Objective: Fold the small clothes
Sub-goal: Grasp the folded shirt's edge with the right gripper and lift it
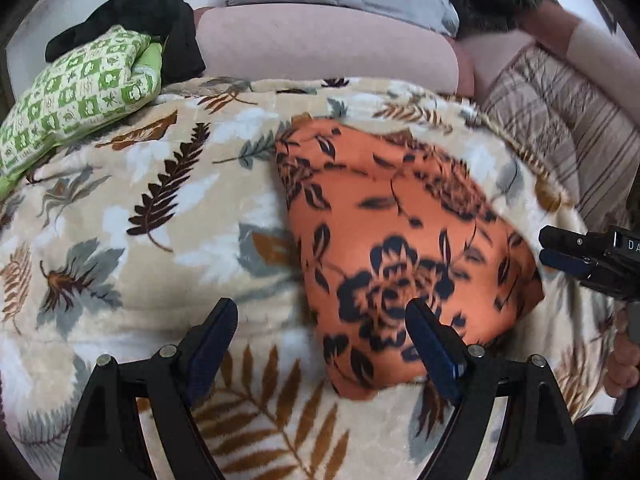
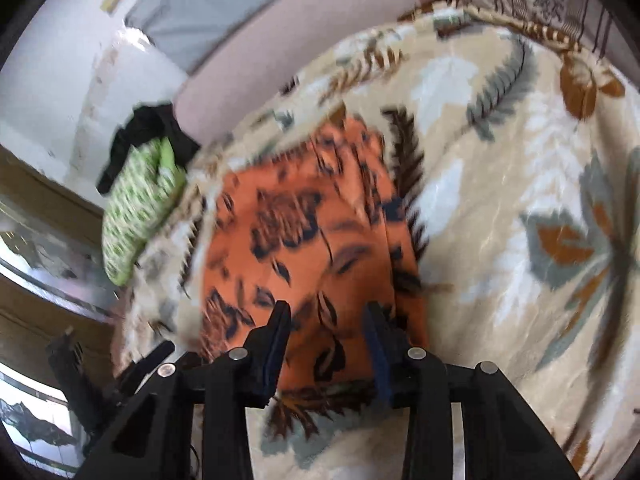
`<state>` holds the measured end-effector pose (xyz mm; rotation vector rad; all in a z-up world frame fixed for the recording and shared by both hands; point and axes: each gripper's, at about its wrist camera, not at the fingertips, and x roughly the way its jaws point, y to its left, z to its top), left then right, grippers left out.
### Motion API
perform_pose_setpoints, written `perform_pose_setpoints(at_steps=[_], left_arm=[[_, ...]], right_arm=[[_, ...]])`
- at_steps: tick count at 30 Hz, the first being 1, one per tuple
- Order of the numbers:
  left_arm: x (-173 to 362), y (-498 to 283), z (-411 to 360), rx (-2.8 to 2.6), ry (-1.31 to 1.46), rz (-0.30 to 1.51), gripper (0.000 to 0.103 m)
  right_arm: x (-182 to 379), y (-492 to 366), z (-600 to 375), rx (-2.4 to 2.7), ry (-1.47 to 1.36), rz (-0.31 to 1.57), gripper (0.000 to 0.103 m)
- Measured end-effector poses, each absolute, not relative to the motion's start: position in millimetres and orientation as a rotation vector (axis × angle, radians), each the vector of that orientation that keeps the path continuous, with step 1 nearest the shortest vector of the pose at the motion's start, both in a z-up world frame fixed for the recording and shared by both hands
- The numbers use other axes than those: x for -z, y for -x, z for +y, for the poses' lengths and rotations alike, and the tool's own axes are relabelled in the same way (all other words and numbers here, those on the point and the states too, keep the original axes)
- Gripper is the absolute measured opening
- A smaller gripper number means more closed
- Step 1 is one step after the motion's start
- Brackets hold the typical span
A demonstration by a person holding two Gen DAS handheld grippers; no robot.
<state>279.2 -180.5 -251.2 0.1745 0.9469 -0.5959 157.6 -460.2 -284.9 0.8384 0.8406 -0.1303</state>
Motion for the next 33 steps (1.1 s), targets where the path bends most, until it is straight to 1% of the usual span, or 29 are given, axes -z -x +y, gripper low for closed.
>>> perform_pose_setpoints(at_steps=[1, 2, 5, 8, 11, 17, 22, 25, 29, 31, 33], left_arm=[[251.3, -282.5, -180.0, 0.601, -0.156, 0.953, 0.087], [253.4, -289.7, -179.5, 0.61, -0.125, 0.967, 0.087], [265.6, -303.4, -184.0, 0.623, -0.105, 1.013, 0.087], [280.0, -310.6, -192.7, 0.67, -0.088, 1.052, 0.086], [287.2, -309.0, -196.6, 0.732, -0.079, 1.06, 0.087], [298.1, -310.8, -207.1, 0.802, -0.064, 1.078, 0.087], [307.1, -313.5, -210.8, 0.751, -0.074, 1.121, 0.088], [304.0, -307.1, -213.8, 0.719, -0.114, 1.093, 0.088], [291.5, -297.0, -218.8, 0.685, -0.192, 1.024, 0.088], [283.9, -293.3, -220.4, 0.67, -0.22, 0.991, 0.087], [280.3, -292.0, -220.5, 0.653, -0.25, 0.969, 0.087]], right_arm=[[282.6, -159.3, -466.5, 0.136, -0.851, 0.819, 0.061], [282.0, -160.3, -469.7, 0.141, -0.861, 0.807, 0.064], [292.1, -170.4, -484.5, 0.162, -0.912, 0.802, 0.064], [316.0, -177.9, -498.7, 0.175, -1.01, 0.814, 0.064], [334.0, -182.6, -508.1, 0.164, -1.083, 0.804, 0.064], [351.8, -187.6, -512.5, 0.087, -1.157, 0.791, 0.064], [342.0, -203.8, -493.9, 0.11, -0.999, 0.849, 0.064], [350.2, -208.0, -486.2, 0.106, -0.973, 0.895, 0.064], [352.5, -204.7, -491.4, 0.089, -1.041, 0.873, 0.064], [340.5, -203.0, -489.0, 0.114, -0.979, 0.852, 0.064], [320.1, -202.2, -480.3, 0.165, -0.848, 0.823, 0.064]])
